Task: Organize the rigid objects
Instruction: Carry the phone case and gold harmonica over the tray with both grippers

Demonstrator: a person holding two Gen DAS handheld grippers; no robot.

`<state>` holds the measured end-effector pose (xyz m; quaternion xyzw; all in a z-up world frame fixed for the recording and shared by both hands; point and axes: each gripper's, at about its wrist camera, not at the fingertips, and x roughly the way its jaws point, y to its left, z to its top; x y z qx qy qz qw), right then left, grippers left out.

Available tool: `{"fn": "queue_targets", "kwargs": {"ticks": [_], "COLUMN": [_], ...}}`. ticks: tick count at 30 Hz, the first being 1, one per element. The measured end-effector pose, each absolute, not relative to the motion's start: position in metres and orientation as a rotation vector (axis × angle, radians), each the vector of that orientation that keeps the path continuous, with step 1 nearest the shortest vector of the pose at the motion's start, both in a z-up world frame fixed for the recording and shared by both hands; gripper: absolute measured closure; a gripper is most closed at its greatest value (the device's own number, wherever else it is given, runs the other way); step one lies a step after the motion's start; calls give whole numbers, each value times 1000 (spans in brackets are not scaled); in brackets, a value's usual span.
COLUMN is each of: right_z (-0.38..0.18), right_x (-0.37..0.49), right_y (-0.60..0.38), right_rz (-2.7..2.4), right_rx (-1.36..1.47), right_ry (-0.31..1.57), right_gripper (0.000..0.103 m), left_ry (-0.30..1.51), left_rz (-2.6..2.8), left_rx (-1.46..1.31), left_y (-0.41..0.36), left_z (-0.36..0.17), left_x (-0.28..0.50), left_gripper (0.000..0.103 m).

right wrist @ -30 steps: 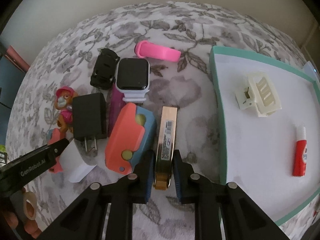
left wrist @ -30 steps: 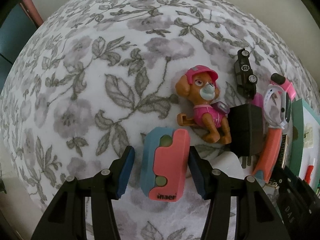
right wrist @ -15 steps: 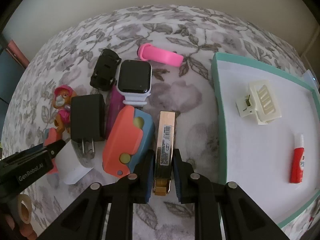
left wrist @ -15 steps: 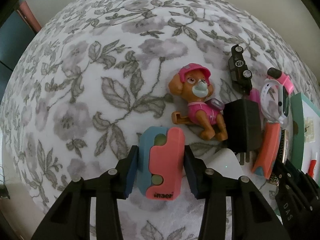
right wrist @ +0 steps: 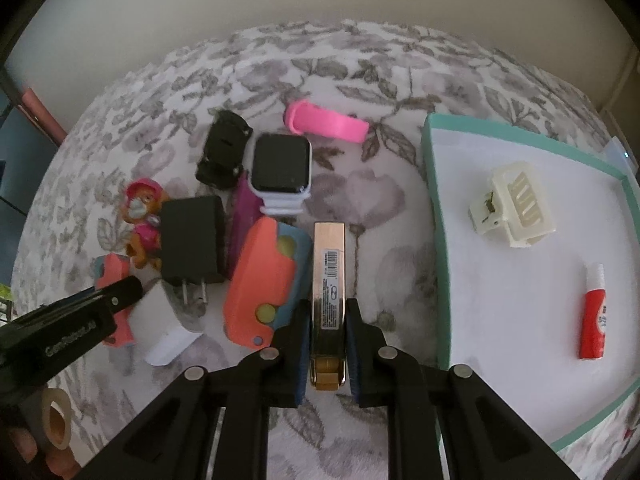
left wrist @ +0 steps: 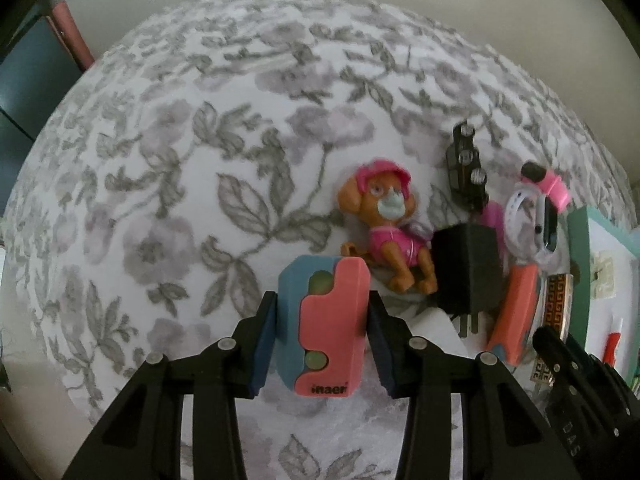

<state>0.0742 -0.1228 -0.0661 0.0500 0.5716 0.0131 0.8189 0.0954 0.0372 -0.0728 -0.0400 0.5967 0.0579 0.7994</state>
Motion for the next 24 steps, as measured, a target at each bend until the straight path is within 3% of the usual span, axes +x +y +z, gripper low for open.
{"fn": "queue_targets", "kwargs": {"ticks": [12, 24], "right_z": [-6, -9], "right_x": [66, 42], "right_y": [-149, -256], "right_rz": [-23, -366], "right_rx": [192, 293], "right_ry": [1043, 1044], "right_gripper": [86, 86], "left_ry": [1069, 1172], "left_rz": [8, -227], "left_rx": [-59, 29], "left_y": [-10, -139], "left_z": [20, 4], "left_x": [93, 83], "left_gripper": [58, 58]}}
